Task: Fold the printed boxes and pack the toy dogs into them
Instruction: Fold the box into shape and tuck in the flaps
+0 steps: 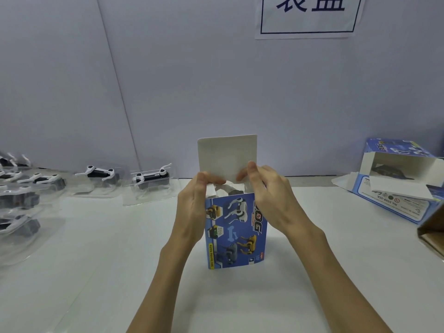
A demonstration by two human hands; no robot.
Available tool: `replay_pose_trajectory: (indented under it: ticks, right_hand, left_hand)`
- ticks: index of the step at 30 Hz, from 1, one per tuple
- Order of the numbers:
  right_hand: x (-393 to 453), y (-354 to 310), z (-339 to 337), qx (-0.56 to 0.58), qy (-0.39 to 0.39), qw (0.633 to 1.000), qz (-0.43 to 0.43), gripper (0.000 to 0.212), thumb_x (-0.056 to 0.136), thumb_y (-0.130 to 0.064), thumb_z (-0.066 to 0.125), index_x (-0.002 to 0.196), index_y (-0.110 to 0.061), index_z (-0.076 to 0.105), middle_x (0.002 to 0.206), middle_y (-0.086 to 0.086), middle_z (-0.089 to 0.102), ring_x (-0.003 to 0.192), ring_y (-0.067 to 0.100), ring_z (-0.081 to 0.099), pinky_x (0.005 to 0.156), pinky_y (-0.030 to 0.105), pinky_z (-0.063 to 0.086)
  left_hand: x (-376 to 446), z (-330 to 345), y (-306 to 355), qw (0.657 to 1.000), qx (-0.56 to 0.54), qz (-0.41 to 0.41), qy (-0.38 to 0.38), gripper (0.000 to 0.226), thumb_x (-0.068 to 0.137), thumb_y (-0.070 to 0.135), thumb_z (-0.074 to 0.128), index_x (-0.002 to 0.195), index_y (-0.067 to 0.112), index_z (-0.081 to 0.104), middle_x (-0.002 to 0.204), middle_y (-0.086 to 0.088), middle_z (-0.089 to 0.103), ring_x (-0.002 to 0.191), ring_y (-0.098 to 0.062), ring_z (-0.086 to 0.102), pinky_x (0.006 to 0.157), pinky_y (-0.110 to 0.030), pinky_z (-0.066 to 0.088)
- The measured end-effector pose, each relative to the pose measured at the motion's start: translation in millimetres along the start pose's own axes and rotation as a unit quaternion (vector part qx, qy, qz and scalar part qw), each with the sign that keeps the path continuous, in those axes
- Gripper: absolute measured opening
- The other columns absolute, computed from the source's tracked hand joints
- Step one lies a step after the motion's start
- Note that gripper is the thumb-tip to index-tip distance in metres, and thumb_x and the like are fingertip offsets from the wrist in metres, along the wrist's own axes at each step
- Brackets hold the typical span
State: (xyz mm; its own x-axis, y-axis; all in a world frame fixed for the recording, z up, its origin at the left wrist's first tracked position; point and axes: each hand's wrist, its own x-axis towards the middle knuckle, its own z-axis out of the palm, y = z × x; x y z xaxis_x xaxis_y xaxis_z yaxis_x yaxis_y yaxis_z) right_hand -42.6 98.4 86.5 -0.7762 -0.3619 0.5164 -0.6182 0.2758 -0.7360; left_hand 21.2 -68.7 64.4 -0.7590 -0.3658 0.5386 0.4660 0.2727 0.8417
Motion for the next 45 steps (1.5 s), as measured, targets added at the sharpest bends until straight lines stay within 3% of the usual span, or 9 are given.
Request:
replay_pose_trajectory:
  ticks: [4, 8, 13, 20, 27, 32, 37, 42, 45]
  right_hand:
    - [-5.7, 0.6, 4.4, 0.01, 0.023, 1.0, -0.012, 0.031, 0.103, -0.056, 0.035, 0.093, -0.042, 0.061, 0.105, -0.008, 0.064, 0.101, 0.019, 0.068, 0.083, 0.048, 0.061]
    - [-10.8, -1.4, 10.7, 0.14, 0.024, 0.99, 0.027, 0.039, 0.101, -0.04, 0.034, 0.109, -0.031, 0.072, 0.117, -0.012, 0.072, 0.114, 0.013, 0.067, 0.098, 0.039, 0.055]
    - [-8.3, -3.2, 7.5, 0.294, 0.024, 0.949, 0.111, 0.036, 0.106, -0.012, 0.042, 0.104, -0.03, 0.073, 0.108, -0.015, 0.075, 0.086, 0.018, 0.076, 0.061, 0.029, 0.06]
    - [-4.2, 0.6, 5.3, 0.382, 0.063, 0.905, 0.174, 0.026, 0.105, -0.013, 0.056, 0.117, -0.036, 0.059, 0.113, -0.008, 0.067, 0.075, 0.018, 0.075, 0.053, 0.027, 0.06]
    - [-4.8, -3.1, 2.5, 0.403, 0.008, 0.902, 0.155, 0.025, 0.109, -0.018, 0.048, 0.11, -0.022, 0.073, 0.107, 0.007, 0.077, 0.088, 0.023, 0.076, 0.062, 0.032, 0.064]
    - [-9.8, 3.2, 10.1, 0.379, 0.046, 0.915, 0.132, 0.029, 0.093, -0.039, 0.05, 0.097, -0.022, 0.073, 0.106, 0.004, 0.078, 0.093, 0.026, 0.077, 0.072, 0.036, 0.063]
    - [-13.9, 3.2, 15.9, 0.384, 0.067, 0.915, 0.107, 0.036, 0.093, -0.04, 0.042, 0.09, -0.027, 0.076, 0.102, 0.006, 0.078, 0.089, 0.025, 0.076, 0.068, 0.034, 0.061]
    - [-17.8, 2.6, 18.2, 0.385, 0.084, 0.915, 0.09, 0.04, 0.095, -0.041, 0.04, 0.099, -0.018, 0.072, 0.105, 0.015, 0.075, 0.092, 0.032, 0.073, 0.073, 0.038, 0.057]
    - [-22.6, 2.0, 24.1, 0.351, 0.094, 0.931, 0.039, 0.035, 0.103, -0.042, 0.04, 0.1, -0.022, 0.069, 0.106, 0.011, 0.073, 0.095, 0.03, 0.075, 0.068, 0.033, 0.061]
  left_hand:
    - [0.1, -2.3, -1.0, 0.999, 0.028, 0.019, -0.005, 0.071, 0.083, 0.095, 0.03, 0.096, 0.04, 0.073, 0.111, 0.007, 0.075, 0.109, -0.026, 0.071, 0.097, -0.06, 0.054]
    - [-1.1, -1.8, 5.6, 0.999, 0.032, 0.0, -0.016, 0.046, 0.089, 0.081, 0.035, 0.093, 0.051, 0.07, 0.111, 0.01, 0.073, 0.11, -0.023, 0.07, 0.096, -0.056, 0.057]
    - [-4.0, -2.1, 11.5, 0.995, -0.063, -0.057, -0.046, 0.036, 0.089, 0.031, 0.04, 0.107, 0.016, 0.067, 0.121, -0.017, 0.067, 0.109, -0.038, 0.07, 0.081, -0.05, 0.062]
    - [-5.7, 0.9, 9.8, 0.971, -0.224, -0.076, 0.014, 0.062, 0.091, 0.003, 0.047, 0.127, 0.053, 0.057, 0.112, 0.012, 0.064, 0.091, -0.011, 0.074, 0.066, -0.038, 0.063]
    - [-10.9, 4.1, 6.9, 0.96, -0.264, -0.09, -0.002, 0.022, 0.088, 0.023, 0.049, 0.103, 0.016, 0.064, 0.114, -0.008, 0.068, 0.1, -0.025, 0.072, 0.069, -0.035, 0.063]
    - [-16.6, 2.0, 3.4, 0.945, -0.321, -0.058, -0.015, 0.042, 0.097, 0.038, 0.038, 0.106, 0.001, 0.056, 0.131, -0.017, 0.061, 0.116, -0.031, 0.065, 0.079, -0.036, 0.06]
    - [-17.4, 9.8, 1.7, 0.977, -0.209, -0.05, -0.004, 0.032, 0.09, 0.047, 0.063, 0.106, 0.021, 0.055, 0.131, 0.002, 0.063, 0.108, -0.03, 0.073, 0.073, -0.034, 0.063]
    - [-21.1, 13.7, -6.6, 0.984, -0.179, 0.003, 0.013, 0.011, 0.099, 0.034, 0.052, 0.102, 0.041, 0.06, 0.128, 0.008, 0.06, 0.114, -0.03, 0.071, 0.07, -0.03, 0.061]
    - [-23.8, 17.7, -10.6, 0.991, -0.122, 0.042, 0.03, 0.017, 0.104, 0.034, 0.043, 0.107, 0.043, 0.058, 0.131, 0.007, 0.056, 0.117, -0.032, 0.067, 0.072, -0.055, 0.061]
